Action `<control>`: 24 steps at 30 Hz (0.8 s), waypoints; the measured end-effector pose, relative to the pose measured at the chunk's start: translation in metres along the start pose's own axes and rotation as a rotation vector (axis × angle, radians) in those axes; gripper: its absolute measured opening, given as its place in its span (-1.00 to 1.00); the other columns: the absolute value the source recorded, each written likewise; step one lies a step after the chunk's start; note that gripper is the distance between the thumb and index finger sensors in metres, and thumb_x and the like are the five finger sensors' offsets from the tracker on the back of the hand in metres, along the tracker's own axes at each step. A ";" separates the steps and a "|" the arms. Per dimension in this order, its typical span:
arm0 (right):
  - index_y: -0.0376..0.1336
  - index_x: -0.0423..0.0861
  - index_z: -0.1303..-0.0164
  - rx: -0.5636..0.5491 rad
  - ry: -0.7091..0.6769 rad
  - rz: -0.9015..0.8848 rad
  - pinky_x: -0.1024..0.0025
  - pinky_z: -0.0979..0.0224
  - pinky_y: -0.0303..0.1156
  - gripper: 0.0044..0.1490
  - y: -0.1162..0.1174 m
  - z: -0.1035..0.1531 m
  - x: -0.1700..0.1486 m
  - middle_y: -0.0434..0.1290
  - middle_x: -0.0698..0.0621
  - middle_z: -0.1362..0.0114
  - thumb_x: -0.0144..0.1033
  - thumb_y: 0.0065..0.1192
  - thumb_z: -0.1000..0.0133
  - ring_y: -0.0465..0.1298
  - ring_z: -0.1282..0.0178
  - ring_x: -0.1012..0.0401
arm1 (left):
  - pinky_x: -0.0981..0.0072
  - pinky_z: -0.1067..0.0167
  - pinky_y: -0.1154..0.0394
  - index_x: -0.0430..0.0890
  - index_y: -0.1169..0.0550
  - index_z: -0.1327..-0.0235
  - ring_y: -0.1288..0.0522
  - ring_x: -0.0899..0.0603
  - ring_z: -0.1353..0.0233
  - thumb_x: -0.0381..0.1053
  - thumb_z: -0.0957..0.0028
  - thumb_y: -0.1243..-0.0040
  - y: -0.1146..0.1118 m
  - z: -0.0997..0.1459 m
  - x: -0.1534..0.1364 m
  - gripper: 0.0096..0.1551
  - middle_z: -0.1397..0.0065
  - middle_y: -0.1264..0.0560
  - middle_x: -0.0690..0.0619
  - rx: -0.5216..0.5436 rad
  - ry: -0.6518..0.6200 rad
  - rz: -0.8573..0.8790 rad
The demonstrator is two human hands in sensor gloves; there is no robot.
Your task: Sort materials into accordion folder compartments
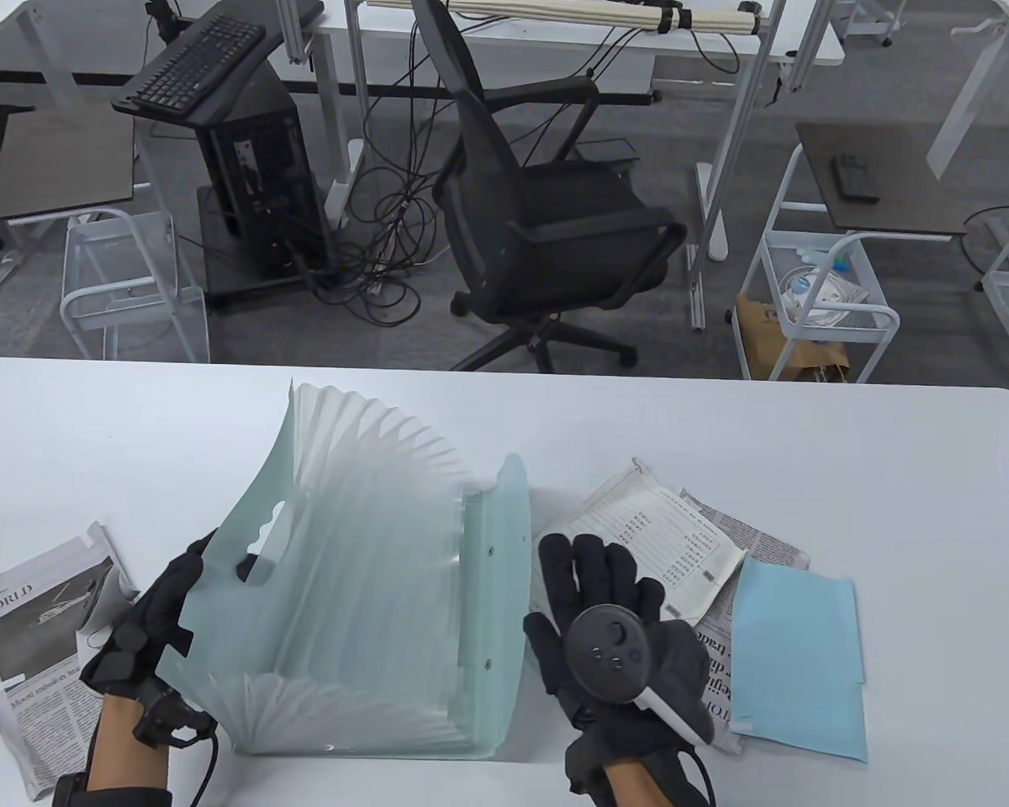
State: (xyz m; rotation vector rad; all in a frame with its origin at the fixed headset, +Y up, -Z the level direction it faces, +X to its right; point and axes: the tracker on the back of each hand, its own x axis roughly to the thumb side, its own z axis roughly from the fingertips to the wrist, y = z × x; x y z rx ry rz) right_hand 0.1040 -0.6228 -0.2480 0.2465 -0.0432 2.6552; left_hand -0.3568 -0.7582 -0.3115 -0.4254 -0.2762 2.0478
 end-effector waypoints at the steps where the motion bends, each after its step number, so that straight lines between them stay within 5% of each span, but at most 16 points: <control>1: -0.40 -0.08 -0.69 -0.017 0.026 0.007 -0.54 -0.53 -0.33 -0.08 -0.005 0.001 -0.006 -0.28 -0.38 -0.77 -0.21 0.06 -0.42 -0.30 -0.66 -0.43 | -0.46 -0.39 0.08 0.11 -0.17 -0.58 -0.17 -0.30 -0.63 0.38 -0.04 -0.24 0.000 0.000 0.000 -0.09 -0.45 -0.45 -0.13 0.000 0.000 -0.002; 5: -0.37 -0.30 -0.68 -0.081 0.242 0.072 -0.54 -0.54 -0.13 -0.01 -0.019 0.006 -0.053 -0.18 -0.43 -0.75 -0.21 0.11 -0.41 -0.11 -0.63 -0.48 | -0.45 -0.39 0.08 0.11 -0.17 -0.59 -0.17 -0.30 -0.63 0.38 -0.05 -0.23 0.000 -0.001 -0.001 -0.09 -0.46 -0.45 -0.13 -0.008 0.009 -0.004; 9: -0.23 -0.37 -0.70 -0.027 0.486 0.147 -0.35 -0.46 0.18 -0.07 -0.002 0.007 -0.105 0.02 -0.51 -0.66 -0.22 0.15 -0.40 0.22 -0.45 -0.42 | -0.45 -0.39 0.11 0.12 -0.16 -0.59 -0.15 -0.29 -0.63 0.37 -0.06 -0.22 -0.001 -0.001 0.000 -0.10 -0.47 -0.44 -0.13 -0.017 0.013 0.003; 16: -0.20 -0.37 -0.71 0.103 0.758 0.248 -0.33 -0.46 0.17 -0.04 0.039 0.006 -0.171 0.00 -0.50 -0.67 -0.14 0.17 -0.39 0.18 -0.47 -0.42 | -0.45 -0.39 0.11 0.12 -0.16 -0.59 -0.15 -0.30 -0.63 0.37 -0.07 -0.22 0.001 0.001 0.001 -0.10 -0.47 -0.44 -0.14 -0.017 0.012 0.013; 24: -0.27 -0.41 -0.71 0.205 0.912 0.335 -0.32 -0.46 0.14 0.14 0.070 0.005 -0.197 -0.03 -0.52 -0.64 0.08 0.15 -0.36 0.14 -0.41 -0.42 | -0.47 -0.39 0.10 0.12 -0.16 -0.59 -0.15 -0.29 -0.63 0.37 -0.07 -0.22 0.000 0.000 0.003 -0.10 -0.47 -0.44 -0.13 -0.024 0.018 -0.023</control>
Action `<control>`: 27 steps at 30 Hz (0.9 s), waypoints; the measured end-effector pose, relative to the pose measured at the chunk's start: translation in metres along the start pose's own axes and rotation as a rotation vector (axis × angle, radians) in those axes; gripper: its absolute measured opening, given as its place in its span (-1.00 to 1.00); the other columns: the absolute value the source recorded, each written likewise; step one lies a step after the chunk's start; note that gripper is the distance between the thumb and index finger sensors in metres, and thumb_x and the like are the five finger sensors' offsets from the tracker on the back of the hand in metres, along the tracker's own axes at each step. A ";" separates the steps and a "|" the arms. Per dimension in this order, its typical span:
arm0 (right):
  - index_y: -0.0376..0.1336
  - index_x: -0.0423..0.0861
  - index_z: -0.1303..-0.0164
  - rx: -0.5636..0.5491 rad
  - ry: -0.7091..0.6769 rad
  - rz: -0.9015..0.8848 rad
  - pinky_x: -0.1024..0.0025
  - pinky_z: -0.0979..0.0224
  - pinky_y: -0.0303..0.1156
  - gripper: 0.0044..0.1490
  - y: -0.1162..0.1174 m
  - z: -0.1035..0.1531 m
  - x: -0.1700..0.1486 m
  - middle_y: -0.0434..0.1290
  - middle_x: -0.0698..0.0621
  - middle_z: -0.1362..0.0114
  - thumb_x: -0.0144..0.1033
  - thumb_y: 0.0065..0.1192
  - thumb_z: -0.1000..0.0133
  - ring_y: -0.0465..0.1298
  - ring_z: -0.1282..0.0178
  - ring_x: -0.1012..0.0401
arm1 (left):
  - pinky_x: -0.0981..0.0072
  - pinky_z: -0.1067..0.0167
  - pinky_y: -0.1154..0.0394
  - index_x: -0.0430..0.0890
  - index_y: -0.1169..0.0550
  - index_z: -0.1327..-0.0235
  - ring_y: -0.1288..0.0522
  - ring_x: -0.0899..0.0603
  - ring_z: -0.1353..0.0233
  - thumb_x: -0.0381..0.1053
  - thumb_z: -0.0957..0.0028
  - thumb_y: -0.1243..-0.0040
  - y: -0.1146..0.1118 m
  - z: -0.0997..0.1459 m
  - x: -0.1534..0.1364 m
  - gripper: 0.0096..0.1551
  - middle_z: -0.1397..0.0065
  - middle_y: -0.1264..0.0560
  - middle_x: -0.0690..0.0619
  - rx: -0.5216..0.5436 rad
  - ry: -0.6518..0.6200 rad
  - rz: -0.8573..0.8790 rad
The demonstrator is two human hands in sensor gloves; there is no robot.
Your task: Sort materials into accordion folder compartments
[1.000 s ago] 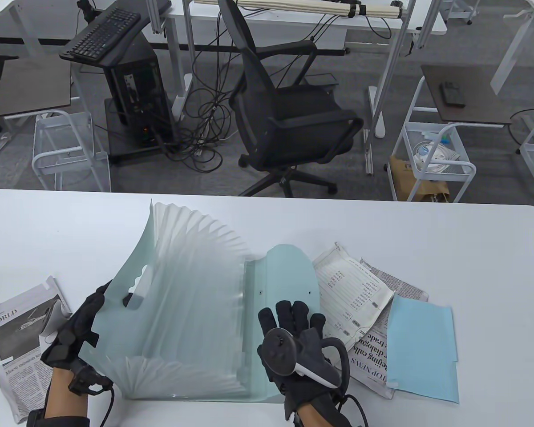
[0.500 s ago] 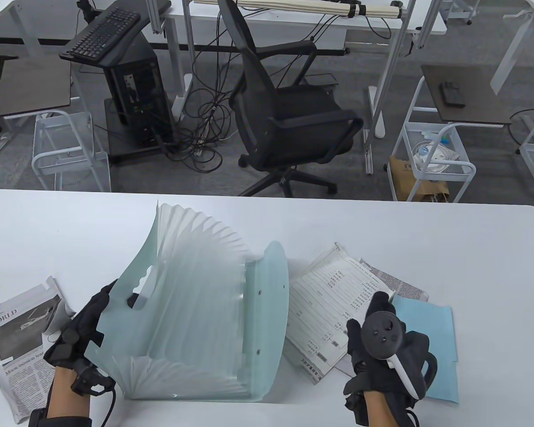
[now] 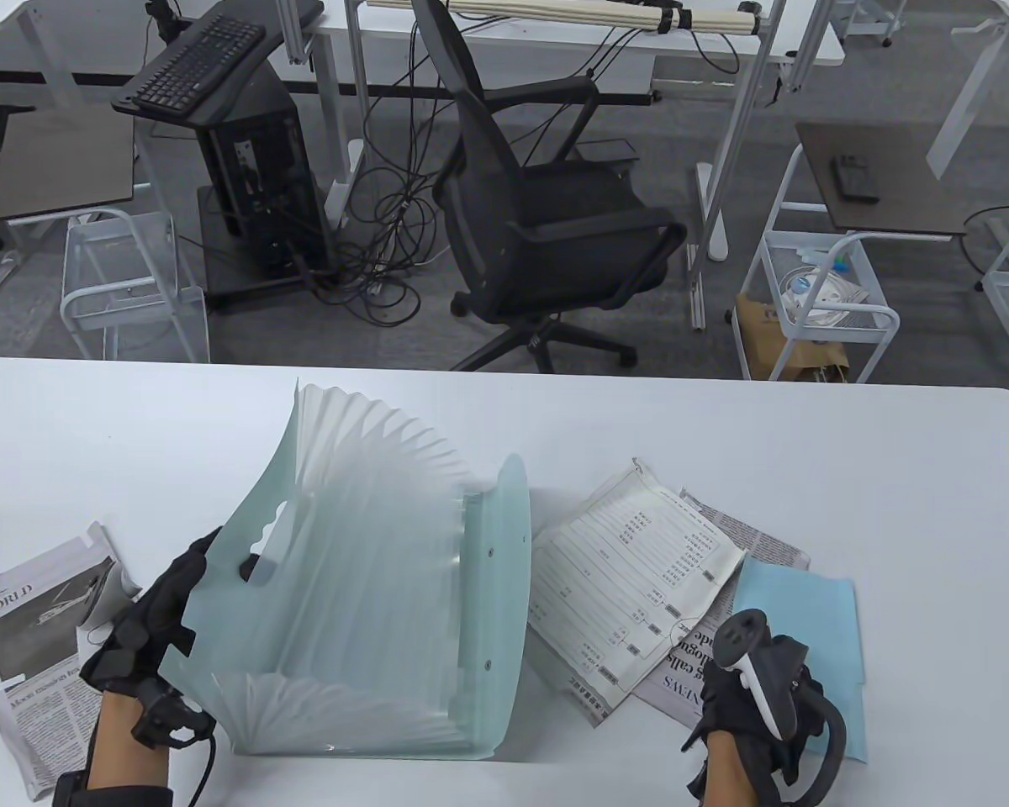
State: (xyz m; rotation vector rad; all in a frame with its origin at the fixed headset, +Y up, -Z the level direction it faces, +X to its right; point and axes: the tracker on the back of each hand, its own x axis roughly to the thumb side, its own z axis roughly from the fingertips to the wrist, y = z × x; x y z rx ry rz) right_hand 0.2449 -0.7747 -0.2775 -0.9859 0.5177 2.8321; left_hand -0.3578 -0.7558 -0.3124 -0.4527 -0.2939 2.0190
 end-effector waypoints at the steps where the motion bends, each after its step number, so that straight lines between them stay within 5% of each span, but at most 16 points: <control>1: -0.27 -0.42 -0.70 0.013 0.008 0.001 -0.32 -0.46 0.14 0.14 0.004 -0.002 0.000 -0.03 -0.52 -0.63 0.08 0.14 -0.37 0.14 -0.40 -0.42 | -0.47 -0.39 0.10 0.12 -0.16 -0.59 -0.15 -0.29 -0.64 0.37 -0.07 -0.22 0.000 0.000 0.000 -0.10 -0.47 -0.44 -0.13 -0.001 0.001 0.002; 9: -0.17 -0.41 -0.68 0.010 -0.009 -0.049 -0.23 -0.36 0.24 -0.06 0.003 -0.004 0.004 0.06 -0.51 -0.53 -0.12 0.14 -0.41 0.24 -0.28 -0.36 | -0.47 -0.39 0.10 0.12 -0.15 -0.59 -0.14 -0.30 -0.64 0.37 -0.07 -0.22 0.001 -0.001 -0.001 -0.10 -0.47 -0.44 -0.13 -0.006 0.006 -0.001; 21: 0.07 -0.39 -0.51 -0.126 0.003 0.173 0.05 -0.11 0.49 -0.35 0.003 -0.004 0.019 0.34 -0.38 -0.30 -0.33 0.19 -0.36 0.49 -0.01 -0.14 | -0.47 -0.39 0.10 0.11 -0.15 -0.59 -0.15 -0.30 -0.63 0.37 -0.07 -0.22 0.003 -0.002 -0.002 -0.10 -0.47 -0.43 -0.13 -0.008 0.010 -0.003; 27: 0.17 -0.35 -0.45 -0.151 -0.039 0.072 0.11 -0.03 0.53 -0.45 -0.011 0.002 0.010 0.43 -0.33 -0.23 -0.38 0.21 -0.35 0.55 0.06 -0.09 | -0.47 -0.39 0.10 0.12 -0.15 -0.59 -0.15 -0.30 -0.64 0.37 -0.07 -0.22 0.003 -0.003 -0.002 -0.10 -0.47 -0.43 -0.14 -0.010 0.015 -0.005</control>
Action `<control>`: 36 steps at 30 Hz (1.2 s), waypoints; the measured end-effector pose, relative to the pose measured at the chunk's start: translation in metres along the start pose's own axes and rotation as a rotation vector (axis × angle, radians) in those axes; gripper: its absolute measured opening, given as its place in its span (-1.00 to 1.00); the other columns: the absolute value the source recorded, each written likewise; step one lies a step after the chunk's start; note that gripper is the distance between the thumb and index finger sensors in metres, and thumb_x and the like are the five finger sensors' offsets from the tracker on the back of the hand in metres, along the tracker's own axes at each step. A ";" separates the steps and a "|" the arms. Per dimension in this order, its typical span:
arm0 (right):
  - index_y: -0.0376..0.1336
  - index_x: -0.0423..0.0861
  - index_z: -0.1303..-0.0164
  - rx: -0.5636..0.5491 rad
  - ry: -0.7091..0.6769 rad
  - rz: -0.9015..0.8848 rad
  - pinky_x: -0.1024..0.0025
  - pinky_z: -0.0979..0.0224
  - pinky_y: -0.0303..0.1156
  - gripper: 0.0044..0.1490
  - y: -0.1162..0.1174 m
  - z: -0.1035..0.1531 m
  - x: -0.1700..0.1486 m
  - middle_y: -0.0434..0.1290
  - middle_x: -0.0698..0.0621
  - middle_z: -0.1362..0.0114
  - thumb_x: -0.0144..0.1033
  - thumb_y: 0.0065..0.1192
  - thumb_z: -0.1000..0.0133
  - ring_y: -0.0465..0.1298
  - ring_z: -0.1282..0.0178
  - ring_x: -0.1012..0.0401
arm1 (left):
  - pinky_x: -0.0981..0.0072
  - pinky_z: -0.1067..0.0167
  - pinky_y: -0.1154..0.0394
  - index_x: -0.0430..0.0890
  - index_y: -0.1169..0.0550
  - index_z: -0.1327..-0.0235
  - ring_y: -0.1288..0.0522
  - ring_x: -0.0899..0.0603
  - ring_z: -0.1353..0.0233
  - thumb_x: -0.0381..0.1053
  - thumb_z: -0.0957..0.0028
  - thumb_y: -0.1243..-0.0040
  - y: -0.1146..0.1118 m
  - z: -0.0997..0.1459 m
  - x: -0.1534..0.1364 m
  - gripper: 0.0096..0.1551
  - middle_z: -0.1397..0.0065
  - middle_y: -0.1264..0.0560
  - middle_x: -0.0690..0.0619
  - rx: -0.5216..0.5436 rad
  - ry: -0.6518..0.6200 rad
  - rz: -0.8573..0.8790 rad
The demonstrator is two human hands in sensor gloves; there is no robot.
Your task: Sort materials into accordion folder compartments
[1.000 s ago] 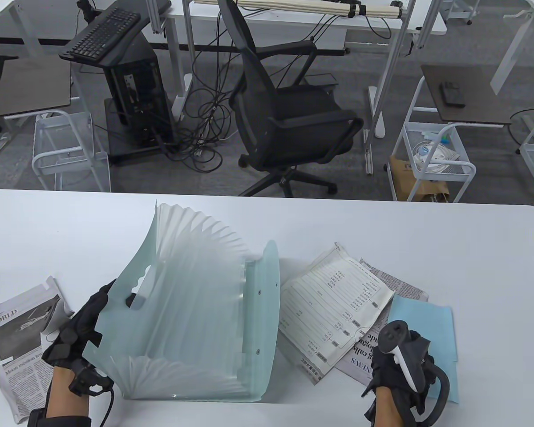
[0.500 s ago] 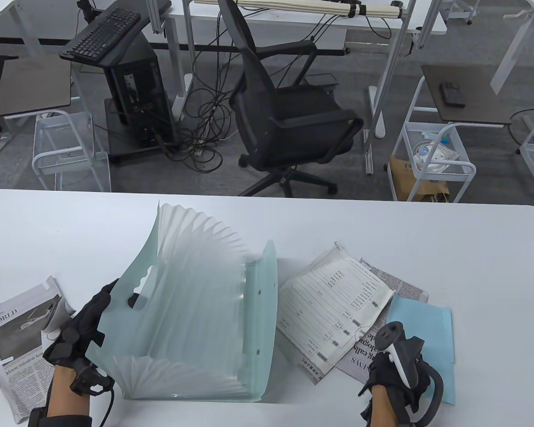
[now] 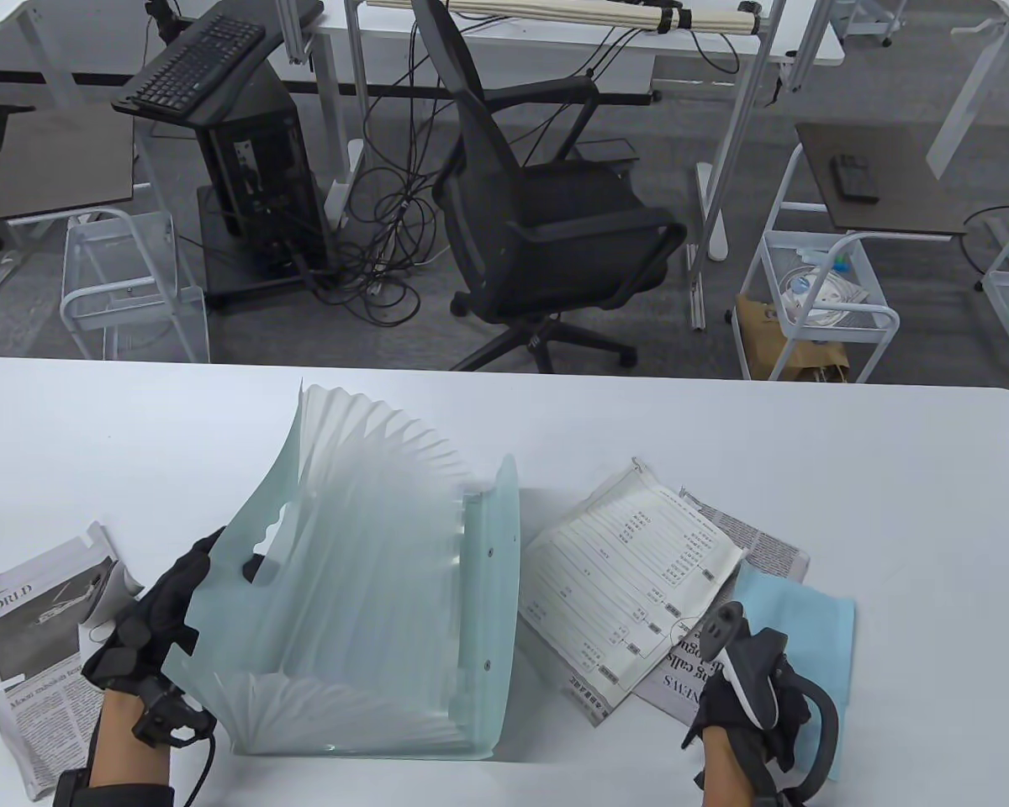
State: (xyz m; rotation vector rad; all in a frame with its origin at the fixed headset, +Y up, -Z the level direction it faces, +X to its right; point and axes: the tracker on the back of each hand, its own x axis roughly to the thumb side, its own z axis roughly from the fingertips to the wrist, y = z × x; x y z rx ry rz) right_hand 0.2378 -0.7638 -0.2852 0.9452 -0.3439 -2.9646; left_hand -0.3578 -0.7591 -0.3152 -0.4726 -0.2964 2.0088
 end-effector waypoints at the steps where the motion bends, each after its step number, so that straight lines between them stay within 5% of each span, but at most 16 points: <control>1: 0.18 -0.34 -0.44 -0.010 -0.009 -0.001 0.12 -0.02 0.53 -0.46 -0.005 0.002 -0.002 0.44 -0.32 -0.22 -0.39 0.22 -0.35 0.55 0.08 -0.08 | -0.46 -0.39 0.10 0.11 -0.15 -0.59 -0.15 -0.30 -0.64 0.37 -0.07 -0.21 0.000 0.000 0.000 -0.10 -0.47 -0.43 -0.13 0.000 0.000 -0.004; 16: 0.21 -0.39 -0.41 -0.141 -0.096 -0.362 0.19 0.07 0.57 -0.46 -0.102 0.037 -0.020 0.49 -0.32 -0.15 -0.39 0.24 -0.34 0.59 0.17 -0.04 | -0.46 -0.40 0.10 0.12 -0.15 -0.59 -0.14 -0.29 -0.64 0.37 -0.07 -0.21 0.001 0.000 -0.001 -0.10 -0.47 -0.43 -0.13 0.007 -0.003 -0.005; 36: 0.17 -0.47 -0.42 -0.042 -0.454 -1.012 0.18 0.08 0.60 -0.43 -0.172 0.081 0.017 0.47 -0.36 -0.16 -0.42 0.20 -0.36 0.61 0.17 -0.06 | -0.47 -0.41 0.12 0.14 -0.14 -0.58 -0.13 -0.26 -0.65 0.42 -0.05 -0.21 0.004 0.000 -0.003 -0.08 -0.45 -0.43 -0.09 0.024 -0.016 -0.038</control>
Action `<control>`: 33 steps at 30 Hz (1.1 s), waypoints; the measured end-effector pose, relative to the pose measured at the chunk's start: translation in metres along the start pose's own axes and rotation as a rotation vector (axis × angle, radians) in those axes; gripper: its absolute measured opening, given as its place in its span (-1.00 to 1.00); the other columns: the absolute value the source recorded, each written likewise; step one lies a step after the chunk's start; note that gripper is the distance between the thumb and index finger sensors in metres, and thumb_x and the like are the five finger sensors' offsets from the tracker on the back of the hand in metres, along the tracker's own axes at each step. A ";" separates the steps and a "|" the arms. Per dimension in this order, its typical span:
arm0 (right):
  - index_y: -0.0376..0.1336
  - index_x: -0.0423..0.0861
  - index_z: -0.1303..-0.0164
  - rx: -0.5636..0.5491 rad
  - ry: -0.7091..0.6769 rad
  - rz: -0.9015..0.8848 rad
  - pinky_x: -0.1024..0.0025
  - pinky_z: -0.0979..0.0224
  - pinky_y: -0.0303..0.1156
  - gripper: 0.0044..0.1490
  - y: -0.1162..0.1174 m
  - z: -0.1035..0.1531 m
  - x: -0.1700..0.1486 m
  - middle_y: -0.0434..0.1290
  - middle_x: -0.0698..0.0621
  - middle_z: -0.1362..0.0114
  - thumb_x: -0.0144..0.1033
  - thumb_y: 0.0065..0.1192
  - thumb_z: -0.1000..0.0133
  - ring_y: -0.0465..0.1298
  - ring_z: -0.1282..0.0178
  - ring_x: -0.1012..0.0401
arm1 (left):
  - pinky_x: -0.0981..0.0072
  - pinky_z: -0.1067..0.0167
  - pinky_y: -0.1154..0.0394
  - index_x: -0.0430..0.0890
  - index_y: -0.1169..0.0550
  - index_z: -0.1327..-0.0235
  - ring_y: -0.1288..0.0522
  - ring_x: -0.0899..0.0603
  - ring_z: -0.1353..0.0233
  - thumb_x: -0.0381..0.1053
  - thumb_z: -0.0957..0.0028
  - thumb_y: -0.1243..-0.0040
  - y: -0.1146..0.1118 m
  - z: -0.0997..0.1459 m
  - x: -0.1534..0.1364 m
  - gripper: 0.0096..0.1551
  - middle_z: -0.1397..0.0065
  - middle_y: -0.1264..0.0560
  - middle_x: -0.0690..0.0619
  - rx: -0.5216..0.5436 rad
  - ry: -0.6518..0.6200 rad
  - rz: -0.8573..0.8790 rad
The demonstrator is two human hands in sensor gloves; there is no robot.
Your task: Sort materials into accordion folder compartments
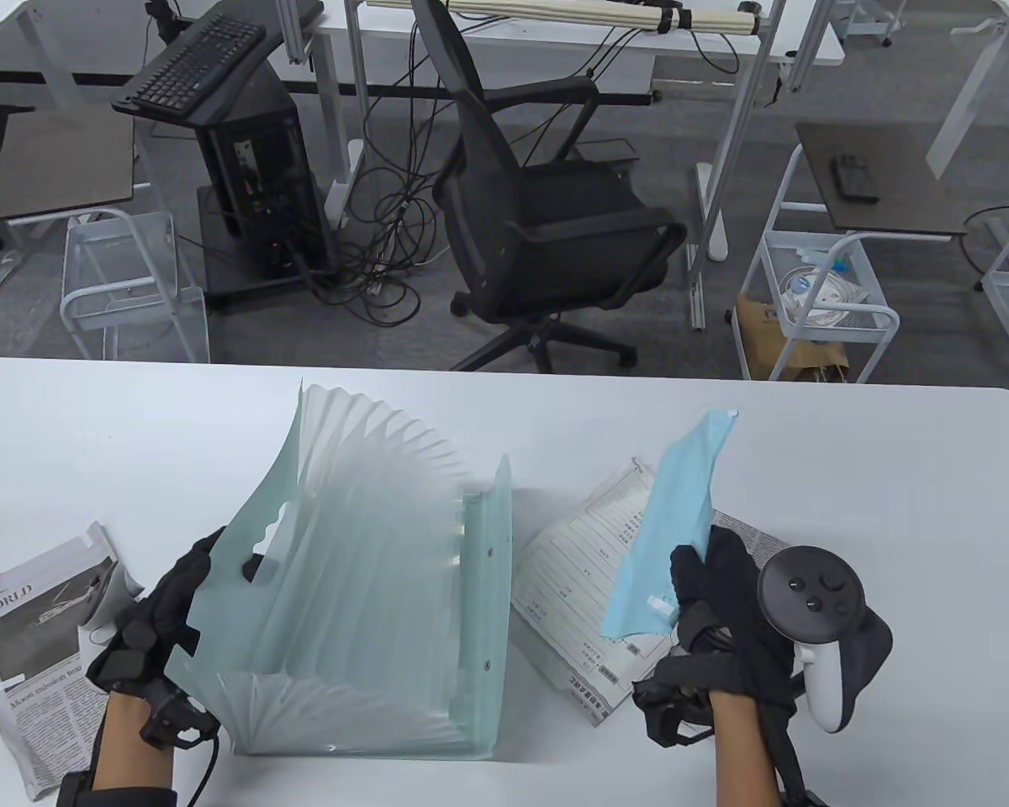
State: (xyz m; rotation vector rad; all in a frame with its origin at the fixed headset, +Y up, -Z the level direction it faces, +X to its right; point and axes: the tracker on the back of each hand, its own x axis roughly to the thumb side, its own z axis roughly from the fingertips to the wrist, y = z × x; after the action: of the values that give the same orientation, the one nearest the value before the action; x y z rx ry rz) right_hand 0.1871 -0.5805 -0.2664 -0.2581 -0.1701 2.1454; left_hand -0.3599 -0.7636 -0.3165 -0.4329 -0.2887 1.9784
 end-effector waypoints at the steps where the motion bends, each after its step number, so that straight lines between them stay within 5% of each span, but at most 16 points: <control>1: 0.16 -0.48 -0.43 0.019 -0.024 -0.061 0.18 0.08 0.60 -0.43 0.003 0.000 0.007 0.47 -0.37 -0.16 -0.42 0.20 -0.36 0.61 0.17 -0.06 | -0.47 -0.41 0.12 0.14 -0.14 -0.58 -0.13 -0.26 -0.65 0.42 -0.05 -0.21 0.000 0.000 0.000 -0.08 -0.45 -0.43 -0.09 0.001 -0.002 -0.003; 13: 0.07 -0.50 -0.48 0.295 -0.189 -0.394 0.18 0.01 0.63 -0.38 0.059 0.004 0.083 0.43 -0.38 -0.23 -0.43 0.14 -0.40 0.62 0.10 -0.07 | -0.49 -0.41 0.10 0.11 -0.11 -0.58 -0.15 -0.22 -0.66 0.47 -0.02 -0.19 0.002 0.000 -0.001 -0.03 -0.44 -0.43 -0.06 0.020 -0.030 -0.030; 22: 0.04 -0.50 -0.50 0.461 -0.240 -0.414 0.20 -0.03 0.66 -0.37 0.114 0.008 0.119 0.41 -0.38 -0.26 -0.42 0.13 -0.40 0.64 0.06 -0.08 | -0.48 -0.42 0.11 0.10 -0.11 -0.58 -0.15 -0.23 -0.66 0.47 -0.02 -0.18 0.002 0.000 -0.002 -0.03 -0.44 -0.43 -0.07 0.021 -0.030 -0.029; 33: 0.03 -0.50 -0.51 0.560 -0.196 -0.388 0.21 -0.05 0.68 -0.37 0.169 0.004 0.124 0.40 -0.39 -0.29 -0.44 0.12 -0.40 0.66 0.04 -0.09 | -0.46 -0.42 0.13 0.09 -0.10 -0.58 -0.14 -0.24 -0.66 0.46 -0.03 -0.18 0.001 0.000 -0.003 -0.02 -0.45 -0.43 -0.07 0.010 -0.023 -0.019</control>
State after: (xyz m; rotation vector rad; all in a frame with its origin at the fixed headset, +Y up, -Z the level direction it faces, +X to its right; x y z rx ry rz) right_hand -0.0170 -0.5709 -0.3142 0.2906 0.2518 1.7435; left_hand -0.3596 -0.7670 -0.3163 -0.3999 -0.2963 1.9665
